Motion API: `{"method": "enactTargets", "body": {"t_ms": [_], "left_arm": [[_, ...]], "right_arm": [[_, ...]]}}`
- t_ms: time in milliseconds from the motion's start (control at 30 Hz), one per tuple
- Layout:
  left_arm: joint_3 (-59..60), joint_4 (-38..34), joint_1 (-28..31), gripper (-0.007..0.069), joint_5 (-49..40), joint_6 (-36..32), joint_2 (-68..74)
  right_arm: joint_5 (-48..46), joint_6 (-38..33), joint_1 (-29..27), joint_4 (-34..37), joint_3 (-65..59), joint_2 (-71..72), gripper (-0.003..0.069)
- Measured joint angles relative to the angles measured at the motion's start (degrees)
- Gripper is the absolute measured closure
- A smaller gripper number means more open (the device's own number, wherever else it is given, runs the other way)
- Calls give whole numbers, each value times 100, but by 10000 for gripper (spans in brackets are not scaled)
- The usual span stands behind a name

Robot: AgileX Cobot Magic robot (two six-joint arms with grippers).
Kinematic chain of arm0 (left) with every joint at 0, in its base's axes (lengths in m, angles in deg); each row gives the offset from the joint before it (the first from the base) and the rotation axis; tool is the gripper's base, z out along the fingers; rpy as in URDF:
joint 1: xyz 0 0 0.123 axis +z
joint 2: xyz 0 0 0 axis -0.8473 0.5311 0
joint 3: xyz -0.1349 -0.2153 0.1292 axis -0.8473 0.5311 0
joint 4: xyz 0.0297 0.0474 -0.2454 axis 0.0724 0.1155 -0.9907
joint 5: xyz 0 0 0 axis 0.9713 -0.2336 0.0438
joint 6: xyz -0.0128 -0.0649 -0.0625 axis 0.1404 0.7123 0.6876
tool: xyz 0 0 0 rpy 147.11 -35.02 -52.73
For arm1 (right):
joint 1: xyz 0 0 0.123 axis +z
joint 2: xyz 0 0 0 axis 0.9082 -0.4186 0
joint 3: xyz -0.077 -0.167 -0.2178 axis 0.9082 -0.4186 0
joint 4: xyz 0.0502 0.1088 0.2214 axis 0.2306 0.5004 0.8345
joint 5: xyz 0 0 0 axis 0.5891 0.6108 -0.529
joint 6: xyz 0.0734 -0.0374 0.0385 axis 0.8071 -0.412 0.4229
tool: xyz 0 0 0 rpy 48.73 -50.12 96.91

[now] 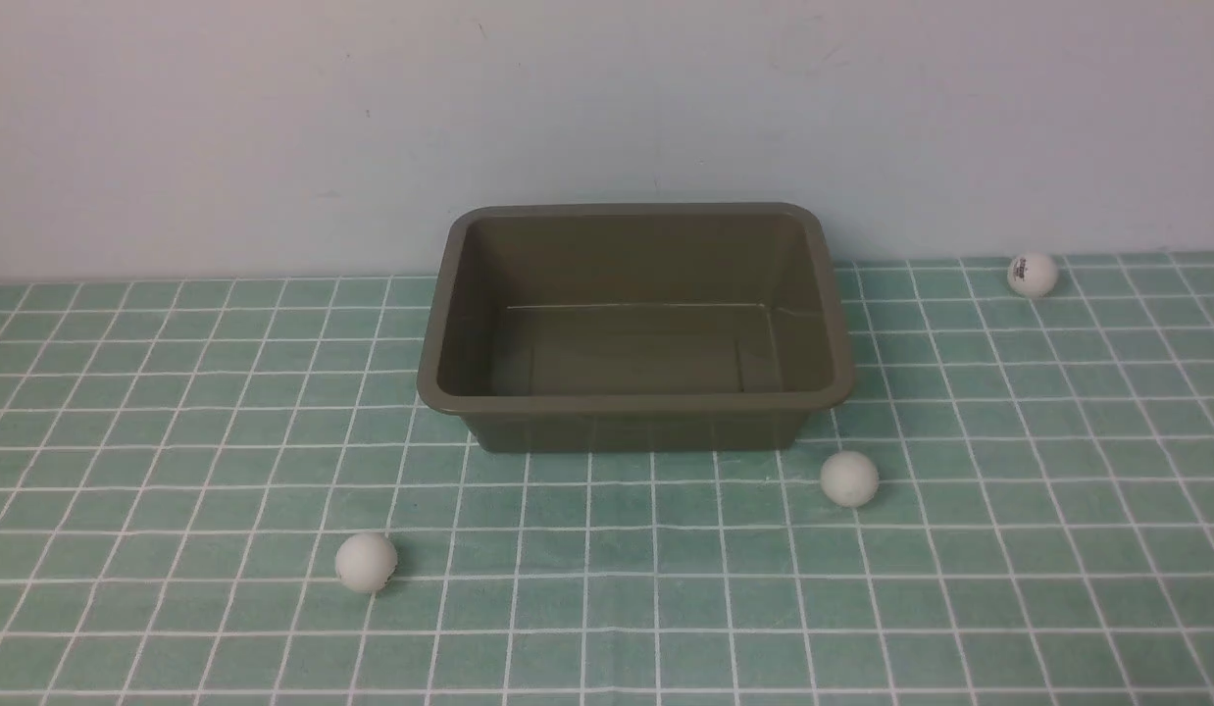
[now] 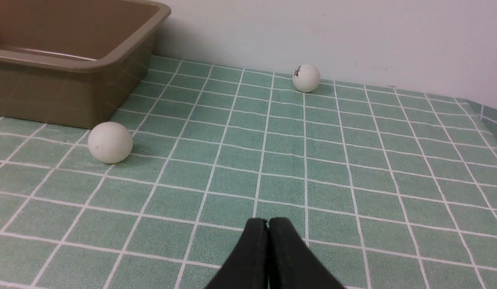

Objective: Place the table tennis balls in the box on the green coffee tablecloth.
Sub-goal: 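Reach for and grasp a ping pong ball on the table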

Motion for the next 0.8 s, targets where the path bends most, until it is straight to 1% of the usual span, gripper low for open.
{"method": "enactTargets", "body": {"t_ms": [800], "left_arm": [[0, 0, 0, 629, 0, 0, 0]], "right_arm": [[0, 67, 0, 0, 0, 0, 676]]}}
